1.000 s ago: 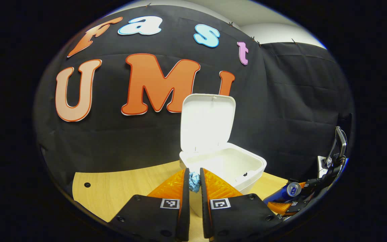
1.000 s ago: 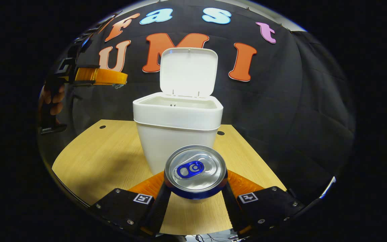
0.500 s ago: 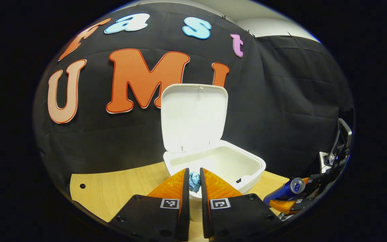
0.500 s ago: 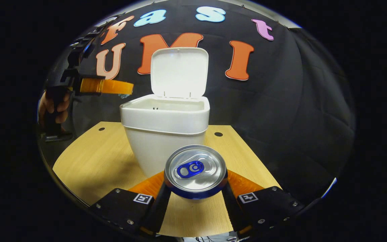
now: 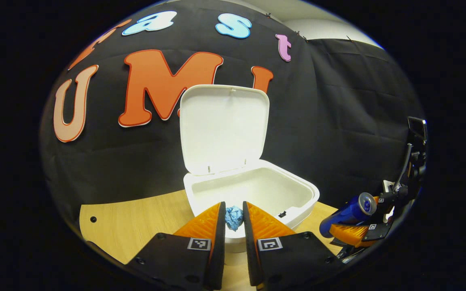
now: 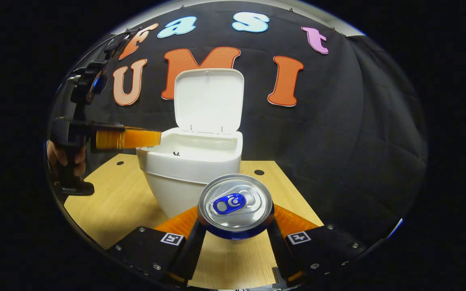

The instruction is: Press the lid of the desktop garbage bin to open it, pick up the crumpled paper on the desktop and throw it into the bin, then pick up the pop can on the desktop and drop it into the bin, and finally close the garbage bin lid.

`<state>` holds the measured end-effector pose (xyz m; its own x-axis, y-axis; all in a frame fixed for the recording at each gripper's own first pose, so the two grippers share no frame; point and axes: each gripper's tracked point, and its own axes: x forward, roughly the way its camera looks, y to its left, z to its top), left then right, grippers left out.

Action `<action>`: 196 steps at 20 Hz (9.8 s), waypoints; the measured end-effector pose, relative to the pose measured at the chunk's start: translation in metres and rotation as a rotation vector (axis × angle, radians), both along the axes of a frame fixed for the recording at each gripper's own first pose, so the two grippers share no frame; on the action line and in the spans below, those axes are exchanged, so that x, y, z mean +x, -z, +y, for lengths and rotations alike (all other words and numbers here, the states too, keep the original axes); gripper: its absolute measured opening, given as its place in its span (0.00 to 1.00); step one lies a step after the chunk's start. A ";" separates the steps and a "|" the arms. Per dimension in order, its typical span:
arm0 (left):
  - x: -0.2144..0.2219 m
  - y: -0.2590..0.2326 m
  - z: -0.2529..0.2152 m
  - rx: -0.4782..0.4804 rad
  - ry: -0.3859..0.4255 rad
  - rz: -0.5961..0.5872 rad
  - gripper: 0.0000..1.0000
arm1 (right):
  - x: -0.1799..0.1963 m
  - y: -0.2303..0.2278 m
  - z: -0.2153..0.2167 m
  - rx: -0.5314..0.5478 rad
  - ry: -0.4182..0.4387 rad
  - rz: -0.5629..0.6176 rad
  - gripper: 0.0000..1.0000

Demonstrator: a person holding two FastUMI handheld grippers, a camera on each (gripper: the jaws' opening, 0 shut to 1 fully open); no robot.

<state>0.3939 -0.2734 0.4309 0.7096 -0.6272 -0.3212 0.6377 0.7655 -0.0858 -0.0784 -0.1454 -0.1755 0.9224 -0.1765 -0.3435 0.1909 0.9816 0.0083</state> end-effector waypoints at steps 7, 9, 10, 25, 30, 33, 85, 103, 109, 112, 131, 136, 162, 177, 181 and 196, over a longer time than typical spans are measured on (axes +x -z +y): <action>-0.003 0.002 0.004 0.003 -0.003 -0.013 0.60 | 0.015 -0.053 -0.013 -0.025 -0.015 -0.075 0.78; -0.005 -0.001 0.007 -0.008 -0.012 -0.019 0.63 | 0.020 -0.066 -0.014 -0.036 -0.022 -0.090 0.78; -0.006 -0.003 0.010 -0.010 -0.014 -0.025 0.67 | 0.022 -0.073 -0.014 -0.039 -0.028 -0.102 0.78; -0.017 0.002 0.081 -0.015 -0.187 -0.004 0.90 | 0.075 -0.122 0.006 -0.063 -0.127 -0.164 0.77; -0.012 0.007 0.108 -0.042 -0.278 0.014 0.91 | 0.093 -0.113 0.019 -0.063 -0.176 -0.138 0.77; -0.010 0.009 0.118 -0.041 -0.315 0.022 0.91 | 0.099 -0.105 0.023 -0.057 -0.197 -0.119 0.78; -0.032 -0.007 0.225 0.038 -0.589 -0.047 0.97 | 0.215 -0.242 0.027 -0.158 -0.217 -0.347 0.89; -0.053 -0.004 0.255 0.053 -0.669 -0.024 0.97 | 0.202 -0.226 0.041 0.012 -0.240 -0.252 0.89; -0.051 0.001 0.244 0.081 -0.588 -0.019 0.97 | 0.162 -0.198 0.055 0.085 -0.273 -0.178 0.89; -0.049 0.006 0.236 0.077 -0.559 0.007 0.97 | 0.145 -0.186 0.057 0.104 -0.283 -0.137 0.89; -0.048 0.012 0.230 0.093 -0.538 0.021 0.98 | 0.120 -0.075 0.082 0.269 -0.260 0.158 0.80; -0.045 0.019 0.235 0.104 -0.542 0.035 0.98 | 0.120 -0.068 0.077 0.144 -0.243 0.166 0.70; -0.019 -0.037 0.284 0.029 -0.555 -0.086 0.97 | 0.107 -0.091 0.121 0.060 -0.207 -0.027 0.97; -0.011 -0.120 0.316 -0.022 -0.626 -0.362 0.97 | 0.115 -0.153 0.197 -0.025 -0.290 -0.361 0.97; -0.013 -0.115 0.321 -0.025 -0.646 -0.365 0.99 | 0.114 -0.143 0.211 -0.013 -0.314 -0.348 0.98; -0.011 -0.117 0.334 -0.003 -0.644 -0.389 0.98 | 0.115 -0.145 0.225 -0.021 -0.341 -0.344 0.98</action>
